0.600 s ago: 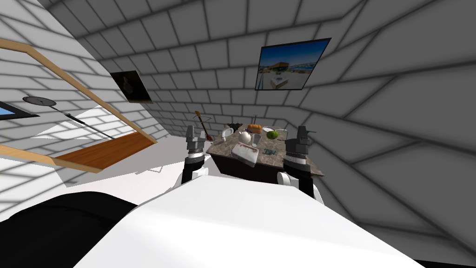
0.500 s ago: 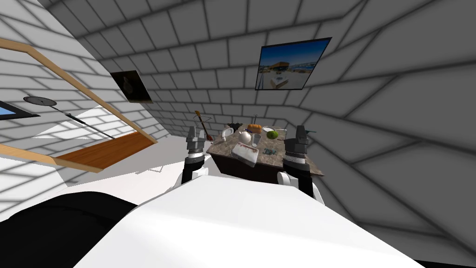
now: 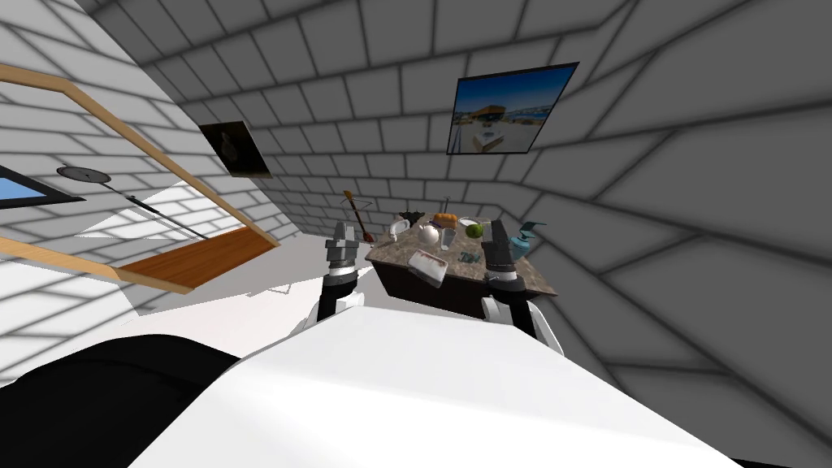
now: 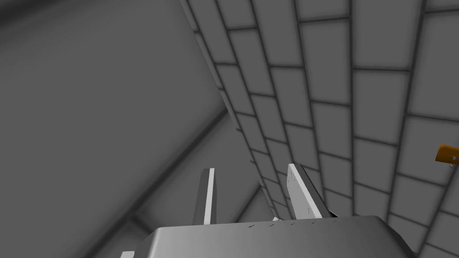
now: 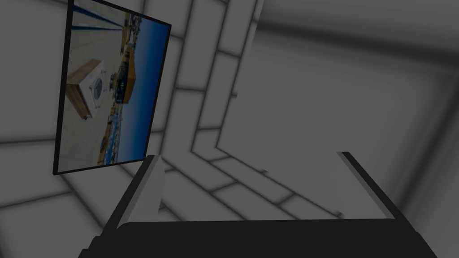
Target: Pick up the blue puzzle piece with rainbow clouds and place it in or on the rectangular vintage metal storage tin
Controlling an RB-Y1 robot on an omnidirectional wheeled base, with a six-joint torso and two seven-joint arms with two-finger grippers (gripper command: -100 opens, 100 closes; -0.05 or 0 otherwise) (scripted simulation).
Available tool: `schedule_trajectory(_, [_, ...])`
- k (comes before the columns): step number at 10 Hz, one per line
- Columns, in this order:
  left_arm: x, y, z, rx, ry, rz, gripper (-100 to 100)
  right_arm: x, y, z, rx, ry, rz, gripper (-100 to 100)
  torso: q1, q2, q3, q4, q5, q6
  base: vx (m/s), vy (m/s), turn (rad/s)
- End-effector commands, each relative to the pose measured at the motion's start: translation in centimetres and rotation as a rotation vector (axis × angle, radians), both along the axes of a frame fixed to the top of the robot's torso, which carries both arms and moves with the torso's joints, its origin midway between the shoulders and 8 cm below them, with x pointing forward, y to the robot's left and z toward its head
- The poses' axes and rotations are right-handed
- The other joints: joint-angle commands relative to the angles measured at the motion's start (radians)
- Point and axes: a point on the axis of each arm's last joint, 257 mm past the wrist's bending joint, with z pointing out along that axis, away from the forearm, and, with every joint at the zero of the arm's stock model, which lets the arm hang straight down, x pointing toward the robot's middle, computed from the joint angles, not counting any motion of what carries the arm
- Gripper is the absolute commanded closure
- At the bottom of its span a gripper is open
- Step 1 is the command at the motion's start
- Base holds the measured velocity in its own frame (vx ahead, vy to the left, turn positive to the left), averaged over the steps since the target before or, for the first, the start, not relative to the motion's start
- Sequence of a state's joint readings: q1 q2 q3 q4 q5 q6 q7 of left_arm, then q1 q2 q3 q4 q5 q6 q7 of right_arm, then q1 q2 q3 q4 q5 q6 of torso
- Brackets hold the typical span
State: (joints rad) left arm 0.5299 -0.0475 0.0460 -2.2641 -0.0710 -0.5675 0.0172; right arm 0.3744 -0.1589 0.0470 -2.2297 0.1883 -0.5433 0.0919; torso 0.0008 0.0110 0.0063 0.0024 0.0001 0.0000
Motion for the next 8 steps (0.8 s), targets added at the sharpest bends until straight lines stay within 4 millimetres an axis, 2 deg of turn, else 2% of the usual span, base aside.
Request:
schedule_trajectory(1, [0.0, 0.0, 0.0, 0.000, 0.000, 0.000, 0, 0.0, 1.4, -0.3, -0.041, -0.011, 0.030, -100, 0.000, 0.000, 0.000, 0.000, 0.000, 0.000, -0.111, 0.008, -0.002])
schedule_trajectory(3, [0.0, 0.0, 0.0, 0.000, 0.000, 0.000, 0, 0.1, 5.1, -1.3, -0.152, -0.043, 0.119, -100, 0.000, -0.004, -0.002, -0.001, 0.000, 0.000, -0.137, 0.001, 0.004])
schedule_trajectory(4, [0.0, 0.0, 0.0, 0.000, 0.000, 0.000, 0, 0.1, 5.1, -1.3, -0.155, -0.043, 0.120, -100, -0.001, -0.001, -0.001, 0.000, 0.000, 0.000, -0.140, 0.003, 0.006])
schedule_trajectory(6, [0.0, 0.0, 0.0, 0.000, 0.000, 0.000, 0, -0.1, 9.1, -2.5, -0.275, -0.084, 0.215, -100, 0.001, -0.002, -0.001, 0.000, 0.000, 0.000, -0.143, 0.041, 0.000])
schedule_trajectory(7, [0.0, 0.0, 0.0, 0.000, 0.000, 0.000, 0, 0.0, 9.1, -3.0, -0.287, -0.079, 0.221, -100, 0.002, -0.001, -0.001, 0.000, 0.001, 0.000, -0.140, 0.022, -0.003])
schedule_trajectory(8, [0.0, 0.0, 0.0, 0.000, 0.000, 0.000, 0, -0.4, 11.0, -4.0, -0.354, -0.102, 0.273, -100, 0.001, -0.002, -0.001, 0.000, 0.000, 0.000, -0.143, 0.012, -0.001])
